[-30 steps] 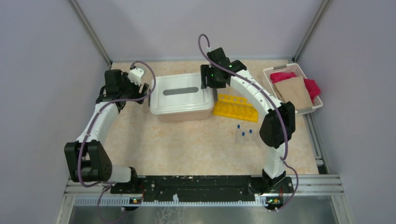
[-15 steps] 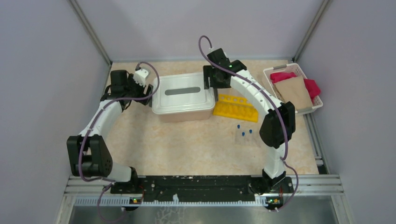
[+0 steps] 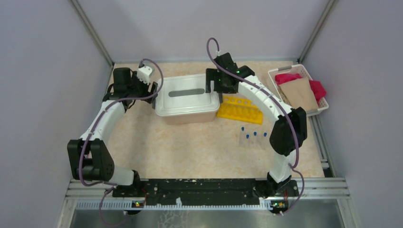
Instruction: Organize the chemistry lab equipment
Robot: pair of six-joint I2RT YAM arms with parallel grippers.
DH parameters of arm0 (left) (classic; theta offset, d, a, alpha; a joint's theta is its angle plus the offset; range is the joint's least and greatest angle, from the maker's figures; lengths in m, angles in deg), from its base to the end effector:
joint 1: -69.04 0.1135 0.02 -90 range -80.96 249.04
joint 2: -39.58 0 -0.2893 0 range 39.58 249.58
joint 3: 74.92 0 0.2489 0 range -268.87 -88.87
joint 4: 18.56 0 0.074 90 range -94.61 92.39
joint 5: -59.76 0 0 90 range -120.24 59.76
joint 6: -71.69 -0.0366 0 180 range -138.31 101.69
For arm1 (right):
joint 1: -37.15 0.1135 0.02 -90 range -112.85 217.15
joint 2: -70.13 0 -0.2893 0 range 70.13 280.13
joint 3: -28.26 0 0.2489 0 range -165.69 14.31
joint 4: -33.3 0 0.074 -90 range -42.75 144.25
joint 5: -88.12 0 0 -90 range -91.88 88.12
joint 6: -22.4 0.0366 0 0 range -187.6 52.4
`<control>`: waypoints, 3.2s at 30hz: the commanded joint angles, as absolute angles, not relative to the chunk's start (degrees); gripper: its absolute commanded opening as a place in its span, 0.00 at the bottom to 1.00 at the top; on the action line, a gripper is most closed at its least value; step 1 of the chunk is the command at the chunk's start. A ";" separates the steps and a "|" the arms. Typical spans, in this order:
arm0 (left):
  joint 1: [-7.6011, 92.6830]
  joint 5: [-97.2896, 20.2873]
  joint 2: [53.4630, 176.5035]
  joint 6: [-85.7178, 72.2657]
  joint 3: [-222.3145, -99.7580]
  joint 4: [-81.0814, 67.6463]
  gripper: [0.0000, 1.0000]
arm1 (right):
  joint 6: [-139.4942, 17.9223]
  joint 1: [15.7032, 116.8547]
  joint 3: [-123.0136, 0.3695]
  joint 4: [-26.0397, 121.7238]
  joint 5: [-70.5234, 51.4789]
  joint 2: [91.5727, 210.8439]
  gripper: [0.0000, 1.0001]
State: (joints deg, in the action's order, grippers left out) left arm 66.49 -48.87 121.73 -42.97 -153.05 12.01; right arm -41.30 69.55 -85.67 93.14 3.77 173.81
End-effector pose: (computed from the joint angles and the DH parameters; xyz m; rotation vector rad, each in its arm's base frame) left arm 0.3174 -0.0258 0.3209 0.6805 2.0305 -0.1286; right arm 0.3438 0.2139 0.3548 -0.0863 2.4584 0.3379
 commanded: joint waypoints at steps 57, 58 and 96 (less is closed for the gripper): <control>77.25 -90.40 130.60 -18.44 -153.10 12.99 0.66 | -39.30 67.82 -80.59 88.76 3.21 172.82 0.71; 77.03 -89.42 130.40 -18.49 -153.11 13.02 0.65 | -39.34 67.78 -80.61 88.74 3.19 172.86 0.70; 69.28 -52.76 121.55 -28.73 -152.97 16.49 0.41 | -37.61 67.98 -84.68 86.23 -5.21 178.66 0.71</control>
State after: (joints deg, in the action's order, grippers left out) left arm 69.05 -58.40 124.98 -23.69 -153.95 16.84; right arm -38.98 67.24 -81.87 89.11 -1.41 176.89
